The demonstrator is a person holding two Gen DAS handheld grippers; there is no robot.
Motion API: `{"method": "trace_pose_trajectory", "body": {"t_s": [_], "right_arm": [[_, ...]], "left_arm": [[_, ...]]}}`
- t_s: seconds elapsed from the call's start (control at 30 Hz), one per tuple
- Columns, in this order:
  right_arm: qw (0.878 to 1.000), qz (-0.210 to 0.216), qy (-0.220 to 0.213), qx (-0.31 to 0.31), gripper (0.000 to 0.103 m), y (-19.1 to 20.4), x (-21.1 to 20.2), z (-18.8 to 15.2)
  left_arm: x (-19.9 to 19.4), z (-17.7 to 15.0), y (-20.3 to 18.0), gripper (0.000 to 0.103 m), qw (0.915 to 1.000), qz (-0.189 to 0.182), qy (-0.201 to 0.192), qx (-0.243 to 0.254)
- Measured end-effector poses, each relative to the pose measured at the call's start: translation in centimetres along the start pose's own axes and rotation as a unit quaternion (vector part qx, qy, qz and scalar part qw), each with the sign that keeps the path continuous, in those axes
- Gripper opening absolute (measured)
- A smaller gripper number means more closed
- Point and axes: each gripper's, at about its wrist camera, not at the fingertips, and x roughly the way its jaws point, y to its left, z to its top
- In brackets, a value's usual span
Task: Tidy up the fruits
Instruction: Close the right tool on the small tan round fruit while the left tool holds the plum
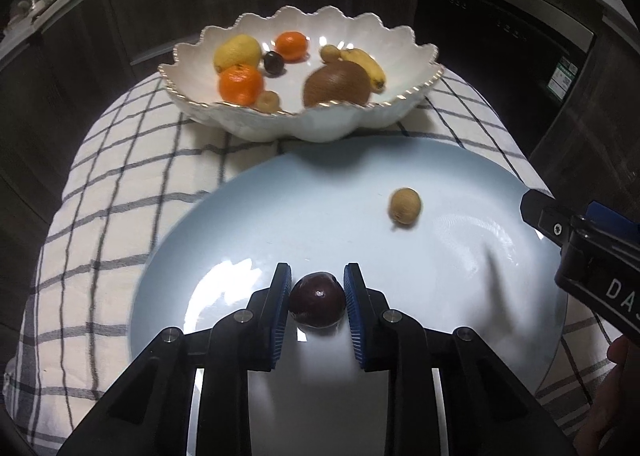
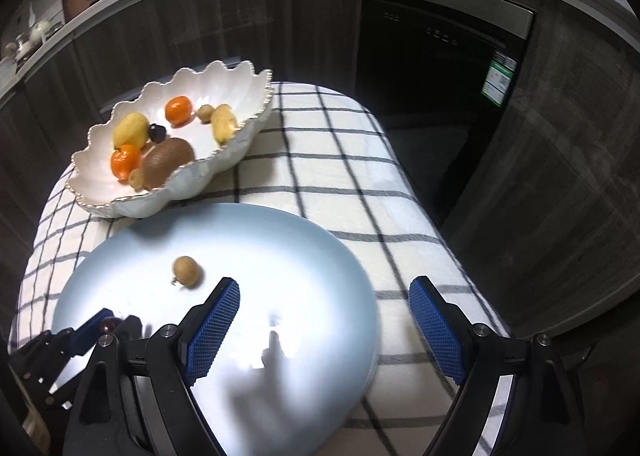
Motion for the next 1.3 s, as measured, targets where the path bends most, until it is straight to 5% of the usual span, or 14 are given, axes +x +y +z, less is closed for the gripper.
{"method": "trace_pose_trajectory", "body": {"t_s": [0.53,0.83,0.97,1.3], "right_arm": [[0.998,0.035,0.032,-0.051,0.086,7.4,3.3,1.1],[0.996,0.046,0.066,-0.050,0.055,8.3,5.2,1.1],[0.994,0.052,0.080,-0.056,0.024,8.6,6.0,0.8],[0.994,0.059,0.067,-0.060,0.024,8.5,4.9,0.8]], "left_arm": [[-0.8,0.9,7.8,0.027,0.9956,0.058,-0.023,-0.070],[-0.6,1.4,8.7,0.027,0.9944,0.061,-0.026,-0.082],[-0.3,1.4,8.8,0.027,0.9944,0.060,-0.023,-0.084],[-0.7,1.5,8.6,0.027,0.9946,0.057,-0.027,-0.083]]}}
